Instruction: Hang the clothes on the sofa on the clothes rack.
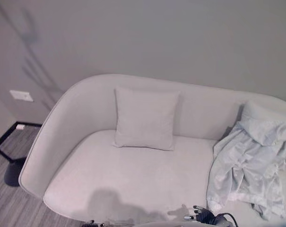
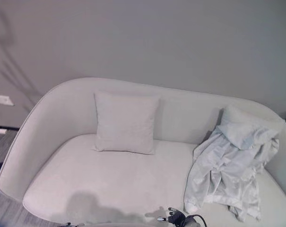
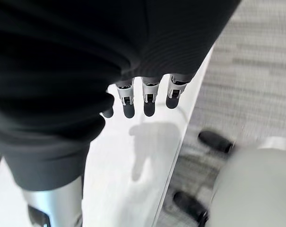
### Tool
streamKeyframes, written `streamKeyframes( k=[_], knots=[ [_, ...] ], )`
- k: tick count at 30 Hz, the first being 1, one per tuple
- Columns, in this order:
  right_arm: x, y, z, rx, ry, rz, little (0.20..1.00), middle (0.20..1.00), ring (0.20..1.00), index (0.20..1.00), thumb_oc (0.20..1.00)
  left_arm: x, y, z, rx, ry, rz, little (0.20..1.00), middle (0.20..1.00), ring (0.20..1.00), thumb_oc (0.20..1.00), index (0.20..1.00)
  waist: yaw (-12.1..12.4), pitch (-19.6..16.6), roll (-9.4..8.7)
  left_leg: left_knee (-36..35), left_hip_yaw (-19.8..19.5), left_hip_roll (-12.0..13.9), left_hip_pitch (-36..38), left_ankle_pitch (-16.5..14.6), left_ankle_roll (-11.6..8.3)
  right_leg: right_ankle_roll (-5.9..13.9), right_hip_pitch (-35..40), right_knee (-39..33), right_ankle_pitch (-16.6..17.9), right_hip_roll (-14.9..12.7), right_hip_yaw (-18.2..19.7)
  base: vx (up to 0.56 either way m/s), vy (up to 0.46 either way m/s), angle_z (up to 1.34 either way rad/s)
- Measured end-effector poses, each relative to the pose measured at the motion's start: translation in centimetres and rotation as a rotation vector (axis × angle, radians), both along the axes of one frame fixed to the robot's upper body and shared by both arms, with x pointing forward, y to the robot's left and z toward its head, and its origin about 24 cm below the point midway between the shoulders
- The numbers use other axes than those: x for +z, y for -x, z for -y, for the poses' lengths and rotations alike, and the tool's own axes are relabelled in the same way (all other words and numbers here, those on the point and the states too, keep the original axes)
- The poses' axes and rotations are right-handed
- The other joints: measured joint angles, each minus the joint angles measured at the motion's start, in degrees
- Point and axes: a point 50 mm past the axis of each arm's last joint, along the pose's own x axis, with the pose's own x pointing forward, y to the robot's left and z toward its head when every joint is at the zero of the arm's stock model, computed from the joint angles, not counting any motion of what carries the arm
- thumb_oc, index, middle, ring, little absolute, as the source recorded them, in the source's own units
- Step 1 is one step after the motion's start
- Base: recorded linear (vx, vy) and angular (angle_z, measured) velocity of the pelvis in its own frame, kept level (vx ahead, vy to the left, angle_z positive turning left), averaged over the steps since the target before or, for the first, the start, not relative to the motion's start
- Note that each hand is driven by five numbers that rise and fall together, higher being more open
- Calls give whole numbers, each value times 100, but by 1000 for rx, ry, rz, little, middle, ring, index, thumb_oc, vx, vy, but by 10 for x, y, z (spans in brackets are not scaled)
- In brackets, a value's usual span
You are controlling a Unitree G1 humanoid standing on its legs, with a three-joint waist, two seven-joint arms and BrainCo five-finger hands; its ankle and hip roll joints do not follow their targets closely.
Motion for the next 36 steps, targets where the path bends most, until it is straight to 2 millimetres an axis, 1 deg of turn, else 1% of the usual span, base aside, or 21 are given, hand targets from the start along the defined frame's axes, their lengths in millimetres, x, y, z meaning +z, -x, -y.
streamKeyframes(
  k=[1, 2, 3, 5, 6, 7, 8, 10, 11, 12, 13, 15, 17, 21, 23, 24, 25, 30, 32, 34, 36],
  knots=[
    [1, -2, 0, -1, -1, 7, 1000, 1000, 1000, 1000, 1000, -1, 4, 2, 3, 6, -10, 1000, 1000, 1000, 1000, 1000, -2, 1, -1, 0, 8, -4, 10, -6, -9, 6, 40, 1, 58, -13, 13, -17, -202, 4],
    [1, -3, 0, -1, -4, 14, 1000, 1000, 1000, 1000, 1000, -2, 5, 4, 3, 11, -13, 1000, 1000, 1000, 1000, 1000, -19, 4, -3, 2, 6, -7, 11, -11, -17, 56, 29, 0, 116, -33, 15, -26, -240, 4],
    [2, -7, 0, -30, -13, 38, 1000, 1000, 1000, 1000, 1000, -2, 2, 8, -10, 18, -7, 1000, 1000, 1000, 1000, 1000, -88, 40, 82, 5, 16, 63, -2, -25, -42, 133, 28, 1, 45, 28, 5, -28, -157, -1],
    [4, -12, 0, -31, -16, 57, 1000, 1000, 1000, 1000, 1000, -2, -3, 8, -17, 19, 11, 1000, 1000, 1000, 1000, 1000, -163, 61, 103, 9, 19, 113, -76, -82, -235, 191, 7, 26, -22, 56, 18, -37, -119, -5],
    [4, -12, 0, -25, -12, 58, 1000, 1000, 1000, 1000, 1000, -1, -10, 9, -20, 21, 30, 1000, 1000, 1000, 1000, 1000, -197, 77, 103, 0, 26, 152, -87, -74, -281, 189, 7, 35, -83, 94, 12, -22, -81, -3],
    [4, -12, 0, -24, -11, 55, 1000, 1000, 1000, 1000, 1000, 0, -18, 9, -26, 22, 50, 1000, 1000, 1000, 1000, 1000, -220, 115, 133, -27, 34, 226, -99, -119, -397, 172, 8, 35, -93, 153, 11, -52, -54, 1],
    [4, -12, -1, -21, -14, 56, 1000, 1000, 1000, 1000, 1000, 1, -23, 9, -29, 20, 65, 1000, 1000, 1000, 1000, 1000, -250, 163, 119, -30, 94, 289, -104, -176, -420, 107, 6, 35, -137, 187, 16, -66, -25, 6],
    [5, -15, -4, 3, -19, 68, 1000, 1000, 1000, 1000, 1000, 4, -42, 12, -38, 26, 114, 1000, 1000, 1000, 1000, 1000, -353, 260, 117, 33, 618, 506, -188, -196, -428, -3, 10, 36, -230, 238, -54, -49, -17, 32],
    [7, -18, -6, 30, -20, 81, 1000, 1000, 1000, 1000, 1000, 6, -56, 17, -68, 35, 150, 1000, 1000, 1000, 1000, 1000, -452, 347, 74, 100, 895, 626, -241, -188, -438, -80, 18, 36, -286, 248, -175, 2, 12, 57],
    [8, -22, -8, 47, -22, 88, 1000, 1000, 1000, 1000, 1000, 8, -67, 22, -76, 47, 183, 1000, 1000, 1000, 1000, 1000, -515, 399, 78, 203, 1030, 706, -259, -165, -469, -93, 31, 37, -296, 270, -236, 8, 31, 46],
    [9, -26, -9, 56, -23, 96, 1000, 1000, 1000, 1000, 1000, 9, -72, 26, -80, 58, 201, 1000, 1000, 1000, 1000, 1000, -537, 425, 83, 268, 1084, 768, -288, -140, -503, -102, 39, 37, -301, 308, -253, 14, 47, 21],
    [12, -34, -10, 74, -22, 114, 1000, 1000, 1000, 1000, 1000, 6, -69, 34, -74, 75, 185, 1000, 1000, 1000, 1000, 1000, -584, 439, 98, 264, 1116, 815, -283, -108, -554, -209, 51, 35, -386, 349, -209, -17, 43, -3],
    [14, -41, -9, 78, -19, 132, 1000, 1000, 1000, 1000, 1000, 4, -66, 37, -69, 83, 166, 1000, 1000, 1000, 1000, 1000, -661, 457, 98, 254, 1115, 819, -275, -85, -587, -206, 31, 34, -388, 354, -199, -11, 15, -2],
    [15, -42, -6, 88, -12, 130, 1000, 1000, 1000, 1000, 1000, 2, -58, 31, -57, 61, 134, 1000, 1000, 1000, 1000, 1000, -706, 495, 16, 159, 1137, 822, -197, -19, -624, -188, 38, 34, -372, 358, -196, 34, 32, -3],
    [16, -44, -2, 90, -1, 133, 1000, 1000, 1000, 1000, 1000, 1, -51, 28, -53, 51, 108, 1000, 1000, 1000, 1000, 1000, -770, 511, 14, -50, 1171, 813, -62, 114, -595, -165, 53, 35, -358, 361, -180, 31, 34, -5],
    [17, -45, 0, 88, 3, 134, 1000, 1000, 1000, 1000, 1000, 1, -49, 28, -51, 49, 101, 1000, 1000, 1000, 1000, 1000, -801, 520, 31, -126, 1177, 809, -14, 172, -577, -95, 67, 36, -312, 364, -180, 32, 35, -4],
    [17, -45, 1, 87, 7, 135, 1000, 1000, 1000, 1000, 1000, 0, -49, 28, -50, 47, 100, 1000, 1000, 1000, 1000, 1000, -816, 542, 43, -135, 1190, 810, 29, 202, -616, -70, 130, 36, -295, 365, -177, 44, 51, -3],
    [17, -45, 4, 81, 14, 135, 1000, 1000, 1000, 1000, 1000, 1, -49, 28, -50, 45, 101, 1000, 1000, 1000, 1000, 1000, -938, 590, 133, -173, 1237, 811, 130, 188, -612, -76, 217, 36, -298, 364, -159, 38, 66, -3],
    [17, -44, 6, 71, 20, 136, 1000, 1000, 1000, 1000, 1000, 1, -49, 25, -28, 35, 108, 1000, 1000, 1000, 1000, 1000, -955, 603, 181, -173, 1236, 817, 126, 185, -607, -181, 214, 34, -366, 368, -157, 85, 208, -2],
    [17, -40, 15, -2, 29, 142, 1000, 1000, 1000, 1000, 1000, 3, -51, 23, -31, 26, 136, 1000, 1000, 1000, 1000, 1000, -900, 598, 200, -173, 1222, 780, 101, 196, -625, -201, 144, 24, -391, 348, -134, 84, 242, -2],
    [15, -31, 23, -22, 51, 118, 1000, 1000, 1000, 1000, 1000, 3, -51, 24, -35, 27, 137, 1000, 1000, 1000, 1000, 1000, -812, 582, 244, -173, 1223, 754, 93, 163, -649, -201, 139, 5, -393, 323, -134, 40, 157, 1]
  ],
)
